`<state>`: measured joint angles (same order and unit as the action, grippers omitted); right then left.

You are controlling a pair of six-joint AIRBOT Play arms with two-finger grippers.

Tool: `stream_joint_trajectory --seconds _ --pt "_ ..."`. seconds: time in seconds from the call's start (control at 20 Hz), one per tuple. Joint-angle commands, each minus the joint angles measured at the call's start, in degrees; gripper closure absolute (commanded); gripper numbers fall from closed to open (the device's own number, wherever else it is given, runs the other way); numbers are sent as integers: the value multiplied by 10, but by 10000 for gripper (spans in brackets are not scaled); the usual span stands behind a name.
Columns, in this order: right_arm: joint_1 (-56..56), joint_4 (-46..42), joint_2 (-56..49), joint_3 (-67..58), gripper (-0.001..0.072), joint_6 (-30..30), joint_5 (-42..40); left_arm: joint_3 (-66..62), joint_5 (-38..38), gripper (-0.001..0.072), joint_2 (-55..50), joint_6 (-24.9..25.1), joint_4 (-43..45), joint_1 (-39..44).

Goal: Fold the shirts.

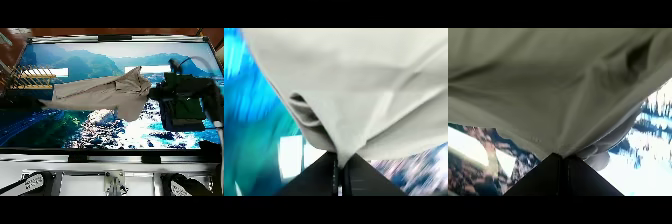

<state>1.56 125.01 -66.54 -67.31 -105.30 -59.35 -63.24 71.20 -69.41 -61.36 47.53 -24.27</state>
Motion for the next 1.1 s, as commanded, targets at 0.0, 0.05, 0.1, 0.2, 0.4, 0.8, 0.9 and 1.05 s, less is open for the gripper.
stream_joint_trajectory --seconds 0.0,0.05,0.1,0.2,0.4,0.8,0.9,1.05 --pt "0 0 94 -132 662 -15 42 -160 -9 673 98 19 -125 0" --pt "0 -1 114 -180 662 -15 57 -220 -32 673 125 10 -135 0" --pt "0 -5 129 -222 662 -15 71 -278 -59 673 150 -3 -135 0" --pt "0 -20 151 -303 662 -15 90 -374 -121 673 194 -9 -134 -8" --pt "0 -99 187 -416 662 11 113 -473 -212 673 270 -42 -49 -57" --pt "0 -180 243 -460 662 80 70 -475 -5 673 326 -179 142 -69" --pt "0 -198 228 -460 662 108 4 -460 40 673 323 -149 139 -56" --pt "0 -255 174 -460 662 174 -170 -389 113 673 321 -123 138 -31"
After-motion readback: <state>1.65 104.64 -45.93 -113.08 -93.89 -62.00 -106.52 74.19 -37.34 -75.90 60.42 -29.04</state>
